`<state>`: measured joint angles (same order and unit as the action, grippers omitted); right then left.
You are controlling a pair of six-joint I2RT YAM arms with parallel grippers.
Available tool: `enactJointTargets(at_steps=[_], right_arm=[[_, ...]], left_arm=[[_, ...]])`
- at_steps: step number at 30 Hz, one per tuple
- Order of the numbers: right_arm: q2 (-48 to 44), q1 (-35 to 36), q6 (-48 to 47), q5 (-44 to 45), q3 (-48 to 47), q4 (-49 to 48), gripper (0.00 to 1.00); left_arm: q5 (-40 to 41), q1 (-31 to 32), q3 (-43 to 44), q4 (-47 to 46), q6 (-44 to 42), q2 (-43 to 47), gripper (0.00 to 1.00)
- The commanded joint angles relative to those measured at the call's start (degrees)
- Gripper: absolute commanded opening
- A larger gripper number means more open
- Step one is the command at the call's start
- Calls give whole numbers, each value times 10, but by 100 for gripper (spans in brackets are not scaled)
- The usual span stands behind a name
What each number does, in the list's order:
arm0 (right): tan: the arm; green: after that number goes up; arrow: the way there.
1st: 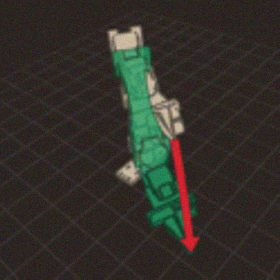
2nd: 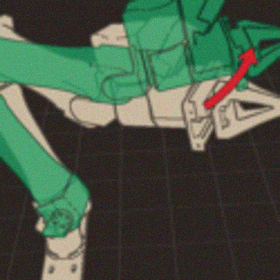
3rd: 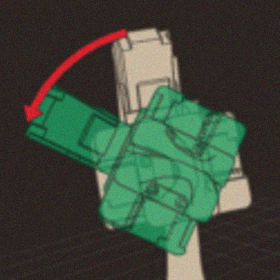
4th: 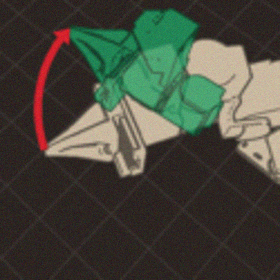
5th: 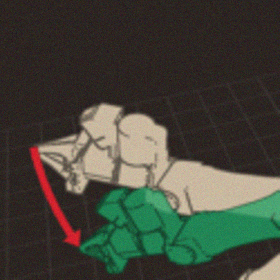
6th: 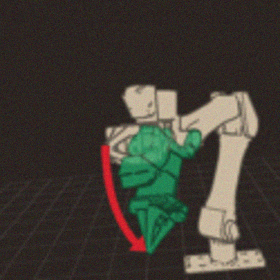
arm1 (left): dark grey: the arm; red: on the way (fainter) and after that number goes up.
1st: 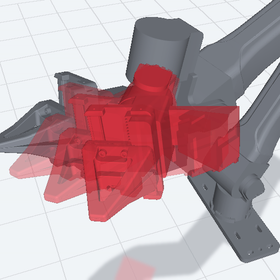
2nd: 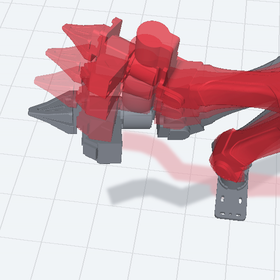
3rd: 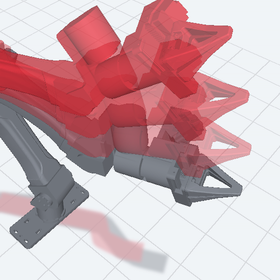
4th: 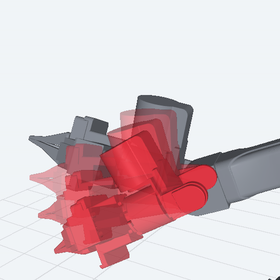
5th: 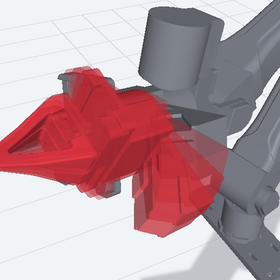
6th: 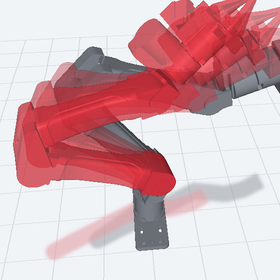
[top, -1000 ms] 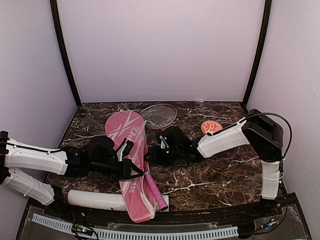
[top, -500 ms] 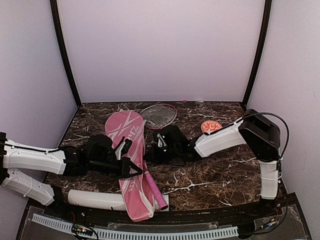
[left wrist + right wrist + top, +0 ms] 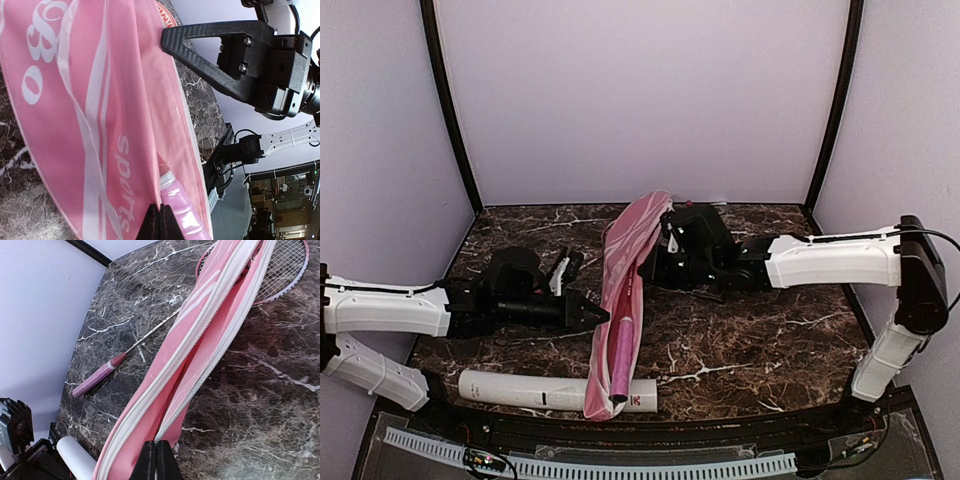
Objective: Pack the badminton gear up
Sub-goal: Pick up the racket bag from the center of the board, then adjust the racket in the racket bag.
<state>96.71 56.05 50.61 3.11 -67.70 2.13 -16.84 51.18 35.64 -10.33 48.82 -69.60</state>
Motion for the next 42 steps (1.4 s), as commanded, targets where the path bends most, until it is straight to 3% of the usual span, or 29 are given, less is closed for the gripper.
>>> enactJointTargets(at_steps=[1, 9, 11, 13, 17, 23, 31, 42], right_arm=[[-48, -4, -21, 62, 4, 42, 0], [-112, -4, -4, 70, 48, 31, 0], [-111, -4, -1, 71, 52, 28, 0], [-105, -4, 1, 71, 53, 27, 0], [-100, -3, 9, 71, 57, 21, 0], [-95, -2, 12, 74, 52, 21, 0], [-86, 0, 14, 76, 46, 20, 0], [-83, 5, 14, 74, 40, 22, 0]], left_arm=[[-6, -15, 42, -32, -37, -29, 0], [13, -23, 116, 65, -108, -44, 0], [7, -23, 129, 88, -121, -49, 7], [-10, -23, 137, 106, -130, -56, 20], [-39, -22, 146, 151, -137, -54, 58], [-88, -14, 173, 264, -162, -40, 98], [-133, 29, 178, 364, -152, -16, 99], [-153, 52, 149, 354, -128, -30, 99]])
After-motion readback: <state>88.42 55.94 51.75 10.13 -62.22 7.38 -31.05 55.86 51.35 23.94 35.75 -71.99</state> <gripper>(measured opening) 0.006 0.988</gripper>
